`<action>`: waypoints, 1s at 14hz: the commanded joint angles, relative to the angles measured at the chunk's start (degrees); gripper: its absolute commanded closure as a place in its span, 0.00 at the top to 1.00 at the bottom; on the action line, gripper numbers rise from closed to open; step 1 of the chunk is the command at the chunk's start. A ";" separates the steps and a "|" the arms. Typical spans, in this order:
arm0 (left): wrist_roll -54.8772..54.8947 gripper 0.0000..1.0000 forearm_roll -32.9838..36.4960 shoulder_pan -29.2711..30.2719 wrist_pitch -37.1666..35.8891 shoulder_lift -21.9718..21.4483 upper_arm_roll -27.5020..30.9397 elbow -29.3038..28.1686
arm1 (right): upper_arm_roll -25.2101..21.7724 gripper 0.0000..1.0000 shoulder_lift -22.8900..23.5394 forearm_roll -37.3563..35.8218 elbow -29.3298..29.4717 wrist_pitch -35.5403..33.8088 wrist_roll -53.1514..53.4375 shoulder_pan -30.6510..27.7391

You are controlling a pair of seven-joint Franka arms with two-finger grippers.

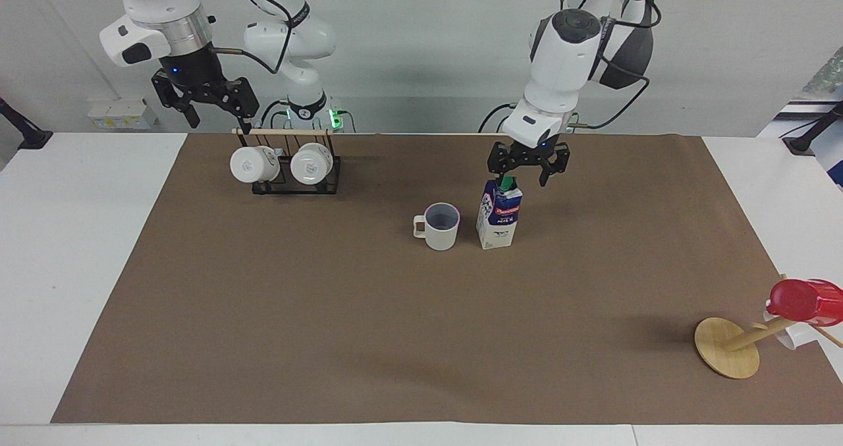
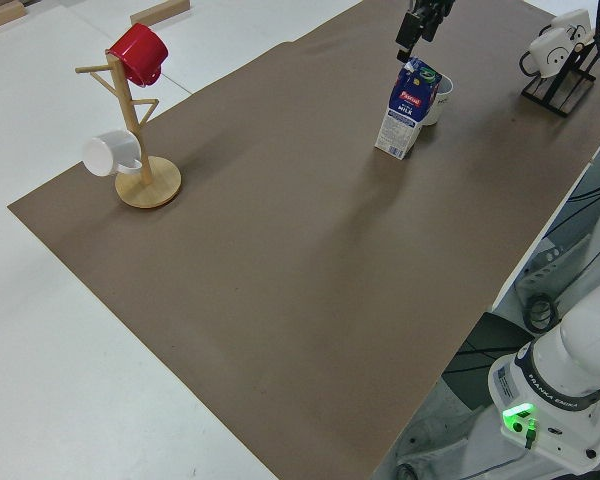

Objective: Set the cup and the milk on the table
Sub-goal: 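Open the left gripper and withdraw it from the milk carton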

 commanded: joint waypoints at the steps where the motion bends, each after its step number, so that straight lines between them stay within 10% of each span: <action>1: 6.44 1.00 0.88 3.99 -5.45 -2.12 0.12 1.92 | 0.20 1.00 -0.29 1.24 0.25 -0.34 -0.88 -1.03; 14: 22.36 1.00 0.79 18.06 -13.55 -8.11 0.21 2.44 | 0.29 1.00 -0.29 1.24 0.25 -0.34 -0.88 -1.03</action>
